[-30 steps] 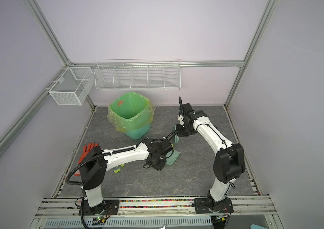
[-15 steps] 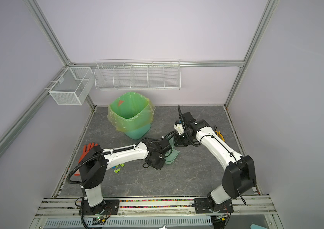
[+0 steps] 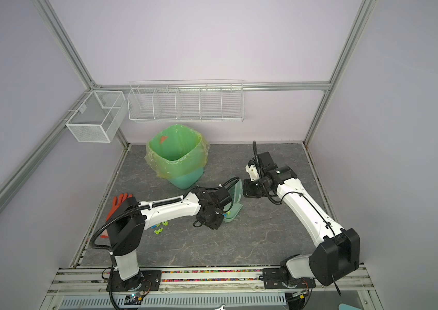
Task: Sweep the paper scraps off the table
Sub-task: 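Brush the blue and lime scraps into the dustpan with the right gripper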
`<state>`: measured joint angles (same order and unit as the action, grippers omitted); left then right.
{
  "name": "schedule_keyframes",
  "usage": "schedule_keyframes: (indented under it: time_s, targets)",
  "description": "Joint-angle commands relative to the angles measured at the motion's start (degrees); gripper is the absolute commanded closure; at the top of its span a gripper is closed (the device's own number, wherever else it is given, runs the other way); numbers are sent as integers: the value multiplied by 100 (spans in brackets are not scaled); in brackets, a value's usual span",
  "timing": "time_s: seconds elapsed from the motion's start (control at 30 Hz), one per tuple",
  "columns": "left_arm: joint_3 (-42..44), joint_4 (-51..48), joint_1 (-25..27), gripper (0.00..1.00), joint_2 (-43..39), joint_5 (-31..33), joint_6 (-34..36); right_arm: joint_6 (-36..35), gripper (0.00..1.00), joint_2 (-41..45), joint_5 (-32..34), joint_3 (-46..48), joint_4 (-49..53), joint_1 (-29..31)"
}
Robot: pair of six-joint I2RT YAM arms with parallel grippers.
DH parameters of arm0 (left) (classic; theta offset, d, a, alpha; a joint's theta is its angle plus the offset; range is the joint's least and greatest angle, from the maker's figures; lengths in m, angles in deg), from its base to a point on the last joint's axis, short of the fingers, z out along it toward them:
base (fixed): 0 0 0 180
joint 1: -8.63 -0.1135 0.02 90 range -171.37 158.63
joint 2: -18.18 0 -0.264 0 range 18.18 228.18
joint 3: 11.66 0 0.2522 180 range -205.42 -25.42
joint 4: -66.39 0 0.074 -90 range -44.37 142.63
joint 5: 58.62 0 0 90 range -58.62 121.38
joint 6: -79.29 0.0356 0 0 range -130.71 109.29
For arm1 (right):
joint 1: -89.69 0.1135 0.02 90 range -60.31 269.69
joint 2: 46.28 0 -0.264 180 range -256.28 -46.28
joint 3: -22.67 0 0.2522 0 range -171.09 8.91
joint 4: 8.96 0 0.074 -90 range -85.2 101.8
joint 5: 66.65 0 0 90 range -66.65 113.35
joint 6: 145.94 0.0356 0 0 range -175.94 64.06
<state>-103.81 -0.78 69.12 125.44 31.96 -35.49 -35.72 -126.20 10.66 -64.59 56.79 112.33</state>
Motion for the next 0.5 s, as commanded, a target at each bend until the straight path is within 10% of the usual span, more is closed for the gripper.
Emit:
schedule_keyframes:
  time_s: [0.0, 0.47]
  targets:
    - [68, 0, -11, 100, 92, 5, 6, 273, 93, -253, -49, -39, -604, -84]
    - [86, 13, -11, 100, 87, 104, 4, 649, 93, -1294, -784, -311, -1281, 58]
